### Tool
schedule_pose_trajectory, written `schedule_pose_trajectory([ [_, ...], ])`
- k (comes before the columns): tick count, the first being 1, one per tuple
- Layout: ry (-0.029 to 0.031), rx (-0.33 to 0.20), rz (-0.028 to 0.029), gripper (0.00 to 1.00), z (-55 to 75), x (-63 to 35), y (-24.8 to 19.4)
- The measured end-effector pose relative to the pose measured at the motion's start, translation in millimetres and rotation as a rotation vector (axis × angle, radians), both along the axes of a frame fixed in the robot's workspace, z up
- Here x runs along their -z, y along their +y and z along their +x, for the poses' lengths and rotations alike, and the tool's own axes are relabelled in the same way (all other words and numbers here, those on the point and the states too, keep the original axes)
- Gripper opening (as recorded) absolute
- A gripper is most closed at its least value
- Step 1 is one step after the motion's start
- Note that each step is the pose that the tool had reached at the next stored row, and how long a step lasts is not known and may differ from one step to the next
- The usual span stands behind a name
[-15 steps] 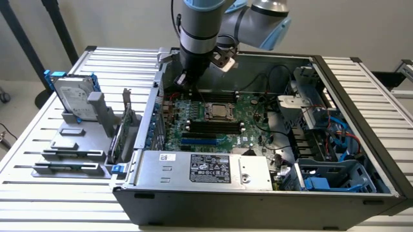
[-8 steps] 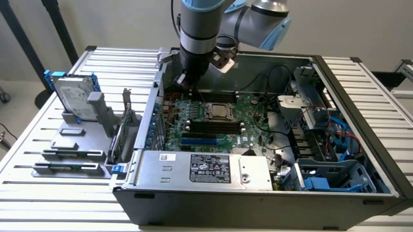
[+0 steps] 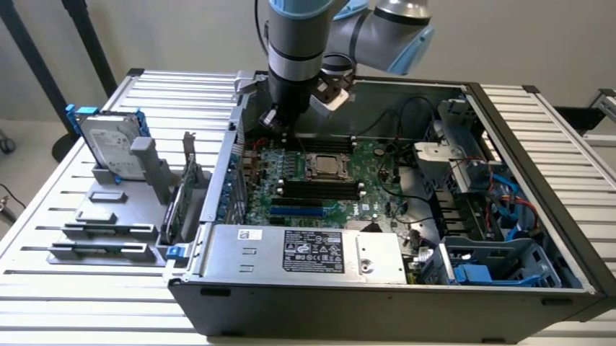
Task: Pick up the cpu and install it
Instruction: 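Install the first cpu locking lever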
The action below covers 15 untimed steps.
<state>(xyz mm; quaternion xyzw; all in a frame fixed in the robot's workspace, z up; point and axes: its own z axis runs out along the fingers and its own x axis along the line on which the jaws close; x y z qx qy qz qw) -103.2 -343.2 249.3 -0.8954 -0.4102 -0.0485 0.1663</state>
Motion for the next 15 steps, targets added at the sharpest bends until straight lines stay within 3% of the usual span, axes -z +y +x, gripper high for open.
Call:
schedule_pose_trajectory([
  [8,-0.0021,0.039,0.0048,0.11,1.9,0.1,0.0],
  [15,-0.0160,0.046,0.0055,0.11,8.9,-1.2,-0.1],
])
